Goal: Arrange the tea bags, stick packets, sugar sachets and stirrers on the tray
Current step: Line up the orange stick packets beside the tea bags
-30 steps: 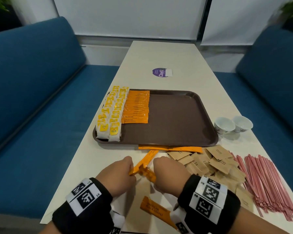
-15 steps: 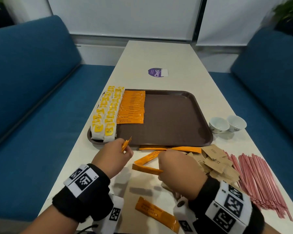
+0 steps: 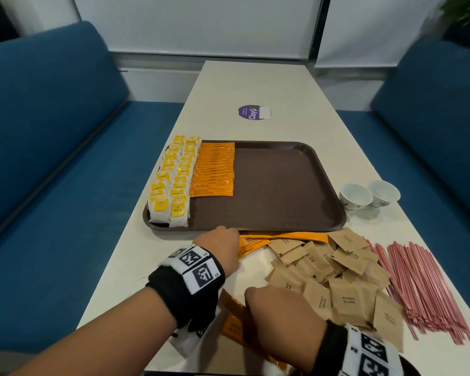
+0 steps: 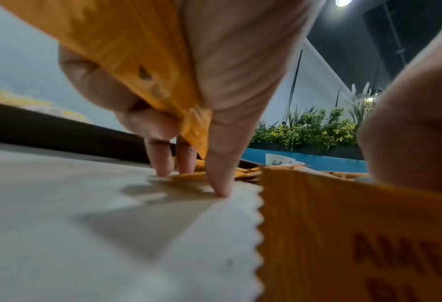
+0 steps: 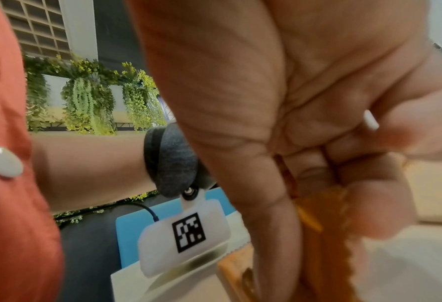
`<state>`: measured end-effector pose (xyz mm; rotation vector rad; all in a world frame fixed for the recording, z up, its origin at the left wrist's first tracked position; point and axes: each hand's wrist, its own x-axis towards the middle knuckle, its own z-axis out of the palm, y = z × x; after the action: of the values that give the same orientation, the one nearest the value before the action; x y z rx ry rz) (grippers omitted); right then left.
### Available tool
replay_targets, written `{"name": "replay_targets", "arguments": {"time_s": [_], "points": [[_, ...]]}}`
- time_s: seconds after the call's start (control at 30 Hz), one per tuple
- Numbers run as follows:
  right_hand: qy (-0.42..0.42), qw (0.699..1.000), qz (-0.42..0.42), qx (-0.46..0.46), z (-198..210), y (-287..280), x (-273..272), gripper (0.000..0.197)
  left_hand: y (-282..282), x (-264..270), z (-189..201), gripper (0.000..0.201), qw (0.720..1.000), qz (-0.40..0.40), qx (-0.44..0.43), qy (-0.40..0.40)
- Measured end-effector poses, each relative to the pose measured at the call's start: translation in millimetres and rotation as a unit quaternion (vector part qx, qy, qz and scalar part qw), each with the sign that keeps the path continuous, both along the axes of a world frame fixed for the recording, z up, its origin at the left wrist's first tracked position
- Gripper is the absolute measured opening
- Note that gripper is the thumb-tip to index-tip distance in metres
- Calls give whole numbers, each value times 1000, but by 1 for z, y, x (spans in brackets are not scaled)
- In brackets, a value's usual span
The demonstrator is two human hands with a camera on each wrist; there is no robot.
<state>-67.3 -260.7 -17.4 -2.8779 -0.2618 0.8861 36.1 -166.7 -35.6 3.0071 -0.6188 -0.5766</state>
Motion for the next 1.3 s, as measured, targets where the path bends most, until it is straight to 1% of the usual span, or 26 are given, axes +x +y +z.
{"name": "replay_targets", "arguments": {"time_s": [0.13, 0.23, 0.33, 0.43, 0.5, 0.53, 0.57, 0.63, 0.7, 0.73, 0.77, 0.83, 0.9, 0.97, 1.0, 1.03, 1.07, 1.1, 1.13, 1.17, 1.2, 1.23, 1.27, 1.3], "points": [[-20, 1000, -18, -16, 1, 0, 1, 30, 1, 5, 1, 17, 1000, -7, -6, 19], [-17, 999, -36, -14, 0, -2, 1, 34, 5, 4, 2, 6, 999, -8, 1, 32], [-23, 1000, -13, -18, -6, -1, 0, 30, 11, 4, 3, 5, 999, -15, 0, 35], [-20, 1000, 4, -17, -11, -2, 1, 24, 22, 4, 9, 10, 997, 27, -57, 51], [1, 1000, 13, -11, -15, -6, 5, 23, 33, 4, 10, 10, 984, 83, -137, 77], [7, 1000, 13, -9, -17, -8, 7, 22, 39, 4, 9, 7, 967, 124, -203, 95], [9, 1000, 5, -4, -17, -9, 8, 22, 45, 3, 8, 11, 937, 177, -278, 118], [-10, 999, -30, 24, -13, -15, 11, 20, 52, 2, 9, 22, 852, 272, -419, 154], [-54, 990, -98, 88, -4, -21, 16, 18, 56, -1, 8, 18, 775, 318, -516, 178], [-75, 978, -139, 138, 3, -23, 20, 16, 55, -4, 9, 19, 747, 324, -547, 191], [-85, 960, -181, 194, 9, -24, 25, 13, 53, -6, 8, 28, 729, 323, -565, 211], [-100, 927, -232, 277, 10, -19, 39, 10, 47, -13, 7, 42, 703, 309, -587, 257], [-86, 908, -258, 319, 8, -12, 50, 9, 36, -21, 9, 39, 683, 285, -603, 298], [-85, 911, -250, 318, 7, -6, 54, 7, 27, -26, 12, 30, 678, 277, -603, 315], [-98, 922, -226, 300, 9, -7, 51, 7, 24, -27, 12, 28, 681, 278, -602, 310], [-99, 936, -192, 280, 10, -3, 52, 11, 22, -27, 10, 28, 689, 277, -597, 302], [-97, 939, -180, 277, 4, 0, 55, 19, 19, -27, 7, 30, 695, 279, -595, 293], [-81, 956, -162, 230, -2, 20, 58, 25, 17, -26, 5, 37, 696, 284, -594, 286], [-23, 978, -137, 153, 3, 25, 53, 29, 15, -26, 4, 40, 686, 300, -600, 280], [59, 994, -96, -2, 4, 26, 55, 32, 12, -26, 5, 34, 669, 320, -613, 272], [37, 992, -23, -114, 2, 29, 58, 33, 9, -25, 7, 24, 656, 339, -623, 258], [7, 999, -12, -37, 0, 24, 57, 32, 8, -23, 8, 20, 661, 348, -623, 232], [-113, 993, 38, 2, -2, 22, 50, 31, 8, -20, 8, 20, 682, 348, -611, 199], [-122, 989, -24, 79, 4, 14, 47, 32, 8, -17, 7, 21, 713, 332, -595, 165]]}}
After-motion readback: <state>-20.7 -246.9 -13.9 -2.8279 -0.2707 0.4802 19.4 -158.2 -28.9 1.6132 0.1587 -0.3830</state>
